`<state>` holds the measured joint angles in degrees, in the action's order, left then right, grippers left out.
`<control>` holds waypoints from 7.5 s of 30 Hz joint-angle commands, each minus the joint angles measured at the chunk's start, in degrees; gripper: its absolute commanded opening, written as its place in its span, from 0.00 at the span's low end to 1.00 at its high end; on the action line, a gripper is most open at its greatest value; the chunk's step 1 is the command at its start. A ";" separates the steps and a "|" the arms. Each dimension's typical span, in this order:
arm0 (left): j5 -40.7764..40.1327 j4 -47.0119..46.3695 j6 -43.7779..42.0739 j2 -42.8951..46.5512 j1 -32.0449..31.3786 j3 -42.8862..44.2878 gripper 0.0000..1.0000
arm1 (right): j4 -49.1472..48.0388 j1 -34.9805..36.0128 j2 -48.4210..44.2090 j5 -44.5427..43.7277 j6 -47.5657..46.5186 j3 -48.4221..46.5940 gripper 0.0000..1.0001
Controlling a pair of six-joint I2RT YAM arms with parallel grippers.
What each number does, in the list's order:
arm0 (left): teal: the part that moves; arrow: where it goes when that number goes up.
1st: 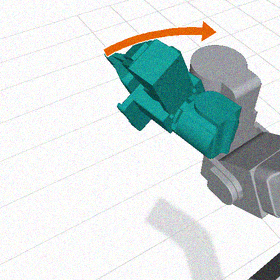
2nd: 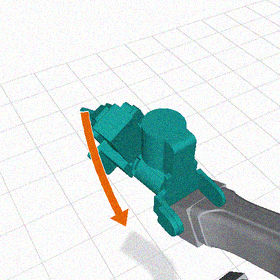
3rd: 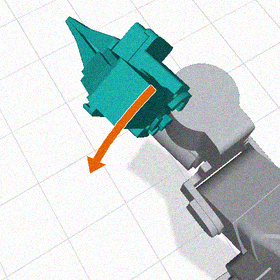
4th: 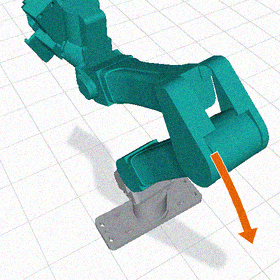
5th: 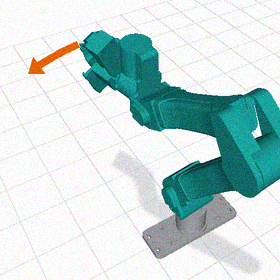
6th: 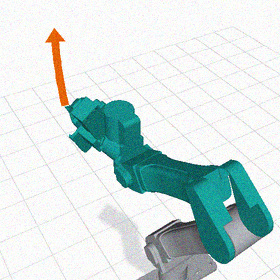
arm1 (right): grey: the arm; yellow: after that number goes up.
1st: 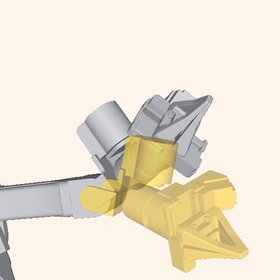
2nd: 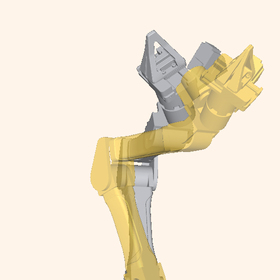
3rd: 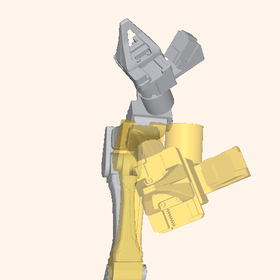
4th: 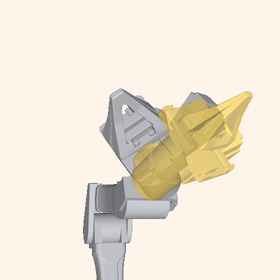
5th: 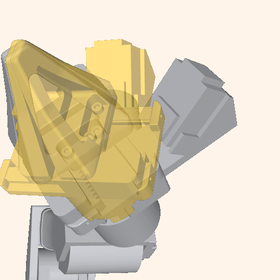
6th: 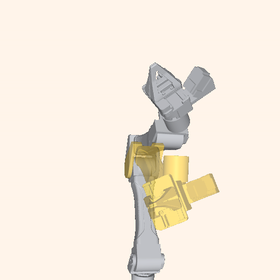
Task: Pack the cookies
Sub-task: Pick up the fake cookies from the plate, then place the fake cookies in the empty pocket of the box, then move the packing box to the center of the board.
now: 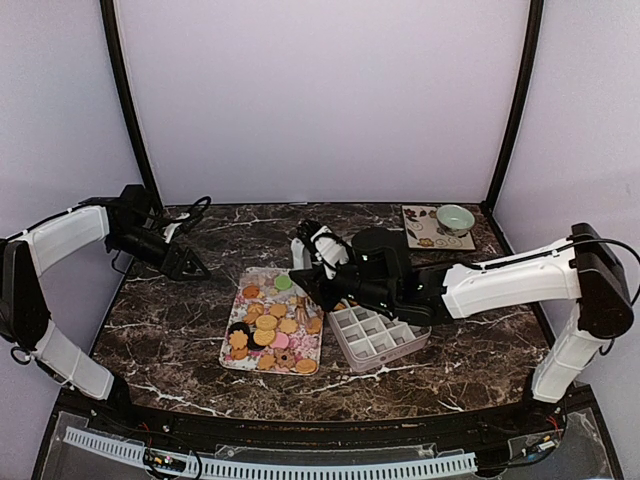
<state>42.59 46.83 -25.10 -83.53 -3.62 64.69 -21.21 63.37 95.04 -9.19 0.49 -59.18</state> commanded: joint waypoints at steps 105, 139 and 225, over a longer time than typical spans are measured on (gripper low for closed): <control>2.45 1.01 0.91 1.72 0.68 0.02 0.95 | 1.40 -4.31 -21.02 -2.85 4.18 14.71 0.35; 3.13 0.88 1.02 1.44 0.66 0.17 0.95 | 4.27 -4.40 -20.69 -4.12 2.40 9.49 0.27; 6.69 1.62 0.67 2.15 0.55 0.00 0.97 | 7.16 -2.73 -13.92 15.27 5.02 -3.04 0.00</control>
<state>47.37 46.87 -23.81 -83.53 -3.36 64.36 -2.24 61.08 81.06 2.13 1.15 -59.64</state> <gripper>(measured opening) 0.965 0.216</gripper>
